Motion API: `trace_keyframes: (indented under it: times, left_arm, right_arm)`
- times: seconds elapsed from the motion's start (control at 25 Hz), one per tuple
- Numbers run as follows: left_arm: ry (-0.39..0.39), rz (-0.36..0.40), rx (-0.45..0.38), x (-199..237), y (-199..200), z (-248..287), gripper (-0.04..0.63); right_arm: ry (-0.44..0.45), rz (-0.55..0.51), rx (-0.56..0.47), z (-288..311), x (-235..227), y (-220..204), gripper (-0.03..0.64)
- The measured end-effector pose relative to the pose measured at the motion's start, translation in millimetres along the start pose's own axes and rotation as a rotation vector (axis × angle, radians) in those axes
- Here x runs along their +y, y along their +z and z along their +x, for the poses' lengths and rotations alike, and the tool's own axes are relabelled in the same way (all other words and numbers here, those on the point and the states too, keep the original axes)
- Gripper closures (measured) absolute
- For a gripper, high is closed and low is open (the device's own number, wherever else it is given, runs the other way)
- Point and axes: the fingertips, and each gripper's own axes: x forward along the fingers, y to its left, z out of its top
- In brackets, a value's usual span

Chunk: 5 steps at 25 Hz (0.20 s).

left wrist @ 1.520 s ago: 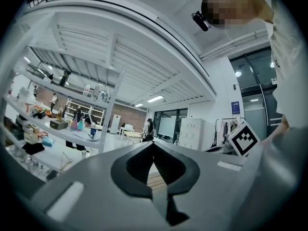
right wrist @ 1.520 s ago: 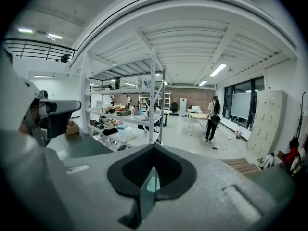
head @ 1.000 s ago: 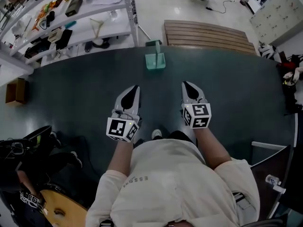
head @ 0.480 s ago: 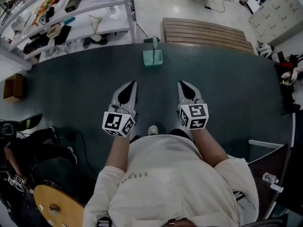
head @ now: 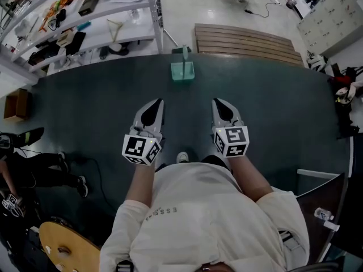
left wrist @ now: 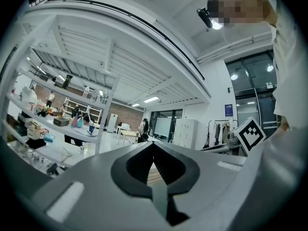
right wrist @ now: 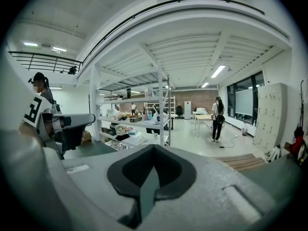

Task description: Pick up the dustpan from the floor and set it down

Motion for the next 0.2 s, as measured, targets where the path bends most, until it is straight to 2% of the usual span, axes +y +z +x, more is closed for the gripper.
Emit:
trace_keyframes:
  times: [0.2]
  left_arm:
    - [-0.027, 0.006, 0.01, -7.8, -5.1, -1.9, 0.586]
  right_arm:
    - [-0.002, 0.004, -0.004, -3.9, 1.2, -0.9, 0.626]
